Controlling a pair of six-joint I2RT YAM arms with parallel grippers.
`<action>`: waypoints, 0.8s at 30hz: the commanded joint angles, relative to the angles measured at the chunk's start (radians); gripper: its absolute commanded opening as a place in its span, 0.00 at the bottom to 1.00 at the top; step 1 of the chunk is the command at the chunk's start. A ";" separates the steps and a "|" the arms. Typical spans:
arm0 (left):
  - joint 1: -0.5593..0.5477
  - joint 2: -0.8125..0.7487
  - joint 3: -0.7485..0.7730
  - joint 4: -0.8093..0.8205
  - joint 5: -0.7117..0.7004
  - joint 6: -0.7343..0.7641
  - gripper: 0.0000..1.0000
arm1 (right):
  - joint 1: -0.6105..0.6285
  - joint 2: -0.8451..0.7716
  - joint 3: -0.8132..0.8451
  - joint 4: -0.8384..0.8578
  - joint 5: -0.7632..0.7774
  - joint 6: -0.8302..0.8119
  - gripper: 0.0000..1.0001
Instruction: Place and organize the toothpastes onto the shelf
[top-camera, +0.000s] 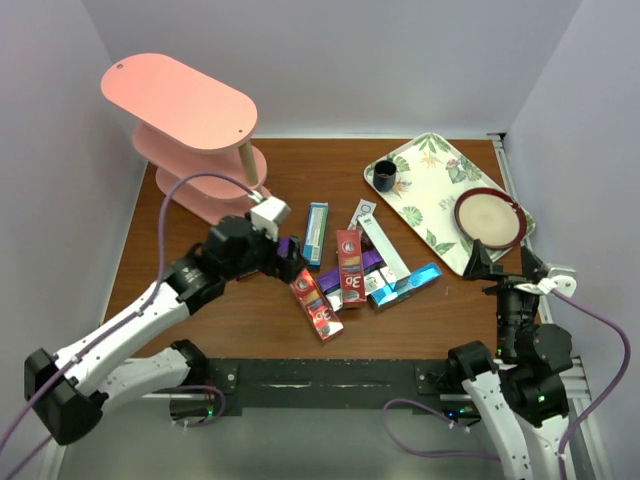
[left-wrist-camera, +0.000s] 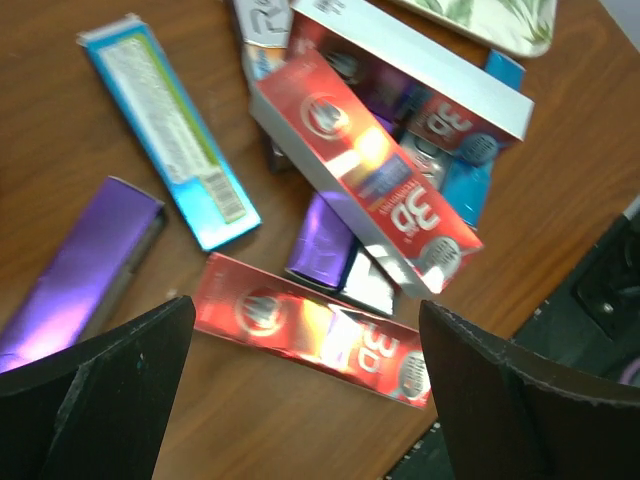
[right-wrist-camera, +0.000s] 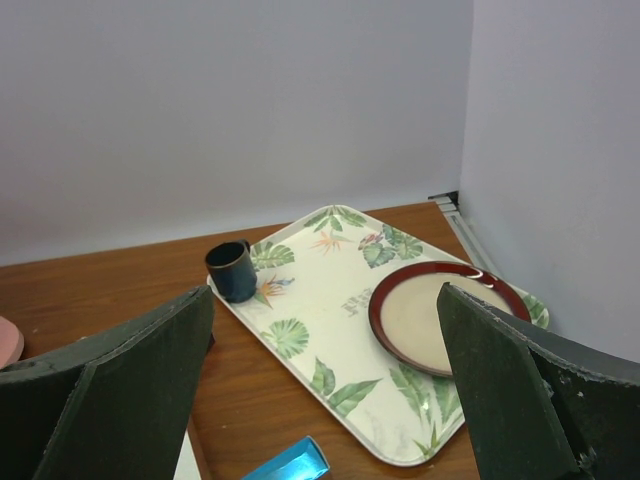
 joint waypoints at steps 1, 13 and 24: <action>-0.217 0.056 0.060 0.027 -0.268 -0.172 1.00 | -0.001 -0.009 0.012 0.009 -0.005 -0.001 0.99; -0.639 0.445 0.256 -0.089 -0.877 -0.651 1.00 | -0.001 -0.004 0.007 0.009 -0.005 -0.006 0.99; -0.741 0.798 0.468 -0.292 -1.028 -0.811 1.00 | -0.001 -0.004 0.004 0.010 -0.011 -0.010 0.99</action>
